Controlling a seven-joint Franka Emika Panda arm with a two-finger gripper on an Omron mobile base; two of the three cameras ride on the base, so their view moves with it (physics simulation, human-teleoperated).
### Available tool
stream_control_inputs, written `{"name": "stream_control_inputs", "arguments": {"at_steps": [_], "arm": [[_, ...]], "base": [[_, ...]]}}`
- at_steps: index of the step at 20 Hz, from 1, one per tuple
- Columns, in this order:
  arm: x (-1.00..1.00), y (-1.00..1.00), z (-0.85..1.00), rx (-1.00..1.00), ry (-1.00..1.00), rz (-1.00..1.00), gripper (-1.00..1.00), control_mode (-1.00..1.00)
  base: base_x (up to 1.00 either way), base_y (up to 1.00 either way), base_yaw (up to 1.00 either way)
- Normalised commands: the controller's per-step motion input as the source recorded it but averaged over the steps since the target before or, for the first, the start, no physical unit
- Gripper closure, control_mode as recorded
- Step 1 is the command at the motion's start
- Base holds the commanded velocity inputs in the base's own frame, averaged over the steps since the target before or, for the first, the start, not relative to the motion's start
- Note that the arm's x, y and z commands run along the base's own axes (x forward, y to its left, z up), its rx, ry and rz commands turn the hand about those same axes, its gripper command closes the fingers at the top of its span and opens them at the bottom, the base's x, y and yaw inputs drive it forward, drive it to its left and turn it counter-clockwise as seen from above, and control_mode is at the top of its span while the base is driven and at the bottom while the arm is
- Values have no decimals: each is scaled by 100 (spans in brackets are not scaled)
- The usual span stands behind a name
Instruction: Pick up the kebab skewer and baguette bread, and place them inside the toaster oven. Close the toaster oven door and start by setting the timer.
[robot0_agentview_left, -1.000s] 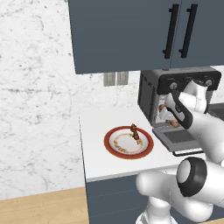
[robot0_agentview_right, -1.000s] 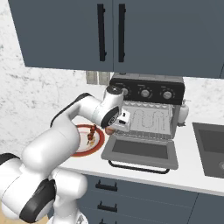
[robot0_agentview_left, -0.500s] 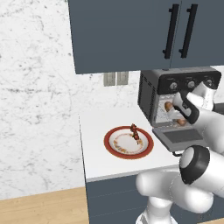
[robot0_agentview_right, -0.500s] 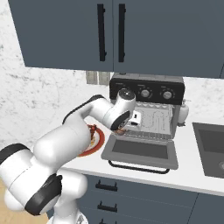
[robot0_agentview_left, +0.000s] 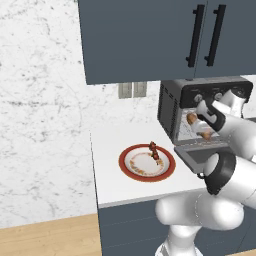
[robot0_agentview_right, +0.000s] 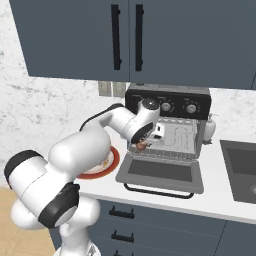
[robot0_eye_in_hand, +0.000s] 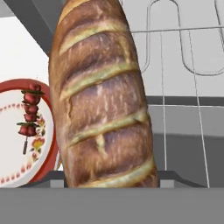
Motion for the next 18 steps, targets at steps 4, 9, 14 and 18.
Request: {"name": "stream_control_inputs", "arguments": {"at_steps": [4, 9, 14, 18], "arm": [[22, -7, -1, 0, 0, 0, 100, -100], [19, -9, -18, 0, 0, 0, 100, -100], [28, -19, -13, 0, 0, 0, 100, -100], [11, -24, -3, 0, 0, 0, 100, -100]], "base": [[0, 0, 0], [0, 0, 0], [0, 0, 0], [0, 0, 0]]}}
